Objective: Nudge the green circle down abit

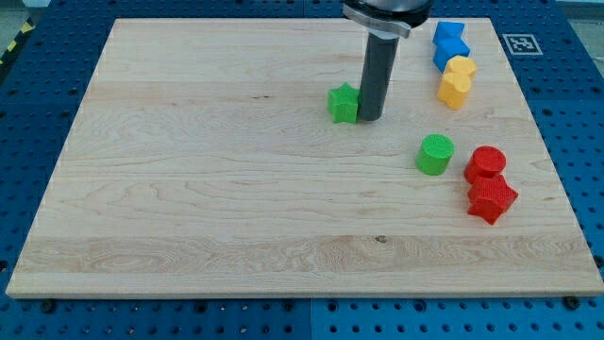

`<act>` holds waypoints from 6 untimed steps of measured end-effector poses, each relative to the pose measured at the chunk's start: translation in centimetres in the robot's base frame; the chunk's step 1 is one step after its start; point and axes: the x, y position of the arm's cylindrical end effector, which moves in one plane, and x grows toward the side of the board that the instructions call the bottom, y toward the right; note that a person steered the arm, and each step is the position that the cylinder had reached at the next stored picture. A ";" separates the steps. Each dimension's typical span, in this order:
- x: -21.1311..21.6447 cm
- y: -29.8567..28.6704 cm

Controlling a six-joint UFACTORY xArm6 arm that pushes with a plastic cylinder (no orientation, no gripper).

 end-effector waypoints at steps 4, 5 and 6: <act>6.7 8.3; 5.9 9.5; 6.2 11.5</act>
